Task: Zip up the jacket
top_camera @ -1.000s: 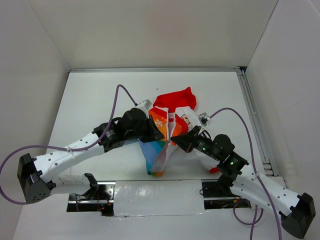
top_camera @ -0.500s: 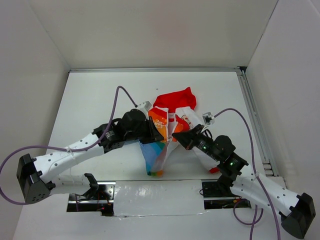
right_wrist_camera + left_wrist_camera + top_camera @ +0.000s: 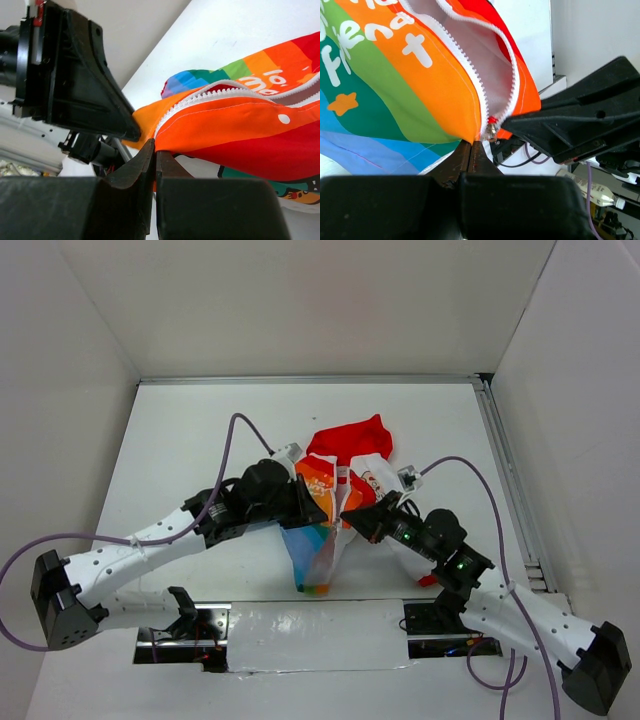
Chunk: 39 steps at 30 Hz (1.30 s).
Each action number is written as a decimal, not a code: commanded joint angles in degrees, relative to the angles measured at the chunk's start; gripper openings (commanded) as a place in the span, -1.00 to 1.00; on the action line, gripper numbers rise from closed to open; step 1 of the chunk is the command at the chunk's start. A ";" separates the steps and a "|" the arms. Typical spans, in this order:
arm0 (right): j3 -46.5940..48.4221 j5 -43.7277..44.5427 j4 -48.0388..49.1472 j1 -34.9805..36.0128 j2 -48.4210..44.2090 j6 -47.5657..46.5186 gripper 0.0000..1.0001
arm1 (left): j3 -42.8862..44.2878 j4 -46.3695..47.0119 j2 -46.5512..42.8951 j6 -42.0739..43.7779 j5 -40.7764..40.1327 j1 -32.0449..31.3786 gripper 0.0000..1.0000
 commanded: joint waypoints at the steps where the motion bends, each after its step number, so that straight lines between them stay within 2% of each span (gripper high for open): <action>1: 1.05 -3.10 0.57 0.57 -2.29 -1.41 -0.87 | 1.37 0.89 -2.11 -0.09 -3.12 -0.05 -1.00; 6: 0.70 -5.75 -0.93 1.01 -3.34 -1.94 -0.86 | 3.13 -0.95 -1.85 -0.44 -6.48 0.04 -1.00; 12: 1.05 -6.28 -0.40 1.36 -1.94 -1.94 -0.86 | 2.79 0.62 -3.25 0.26 -5.70 0.04 -1.00; 39: 0.43 0.58 7.07 1.54 -2.73 2.10 -0.83 | 1.46 3.79 -2.29 0.88 -1.83 0.04 -1.00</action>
